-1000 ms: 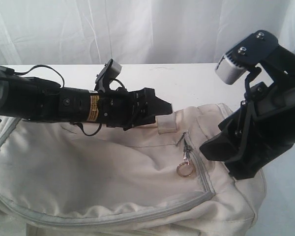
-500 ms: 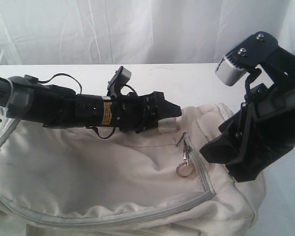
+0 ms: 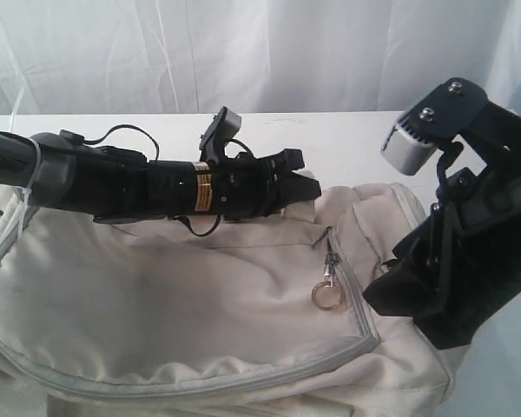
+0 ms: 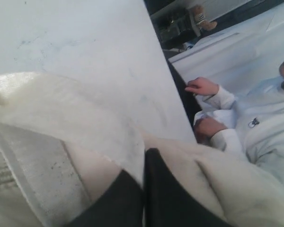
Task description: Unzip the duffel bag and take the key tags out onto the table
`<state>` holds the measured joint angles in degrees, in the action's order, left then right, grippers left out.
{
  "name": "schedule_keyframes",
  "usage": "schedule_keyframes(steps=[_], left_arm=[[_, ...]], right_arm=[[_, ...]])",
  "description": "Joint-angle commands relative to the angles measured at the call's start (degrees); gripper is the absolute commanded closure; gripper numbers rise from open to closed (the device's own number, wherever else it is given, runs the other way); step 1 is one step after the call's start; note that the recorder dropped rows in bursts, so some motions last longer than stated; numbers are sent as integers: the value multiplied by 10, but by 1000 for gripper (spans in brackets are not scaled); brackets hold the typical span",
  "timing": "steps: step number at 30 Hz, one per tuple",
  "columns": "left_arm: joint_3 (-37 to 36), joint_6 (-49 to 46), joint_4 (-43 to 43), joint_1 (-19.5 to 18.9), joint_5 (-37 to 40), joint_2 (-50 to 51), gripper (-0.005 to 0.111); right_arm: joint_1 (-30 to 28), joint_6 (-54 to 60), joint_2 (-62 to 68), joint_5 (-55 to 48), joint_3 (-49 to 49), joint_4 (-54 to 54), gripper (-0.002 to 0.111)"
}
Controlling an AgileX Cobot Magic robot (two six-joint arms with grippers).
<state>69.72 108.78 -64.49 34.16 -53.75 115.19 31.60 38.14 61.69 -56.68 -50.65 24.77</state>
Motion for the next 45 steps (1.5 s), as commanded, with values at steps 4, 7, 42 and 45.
schedule_keyframes(steps=[4,7,42,45], left_arm=[[4,-34,81,-18,-111,-32,107],[4,-39,80,-20,-113,-47,107],[4,-43,78,-20,-162,-67,107],[4,-46,78,-20,-162,-67,107]], right_arm=[[-3,6,16,39,0,-3,54],[-3,29,36,40,0,17,54],[16,-115,247,244,1,84,63],[16,-115,247,255,1,84,66]])
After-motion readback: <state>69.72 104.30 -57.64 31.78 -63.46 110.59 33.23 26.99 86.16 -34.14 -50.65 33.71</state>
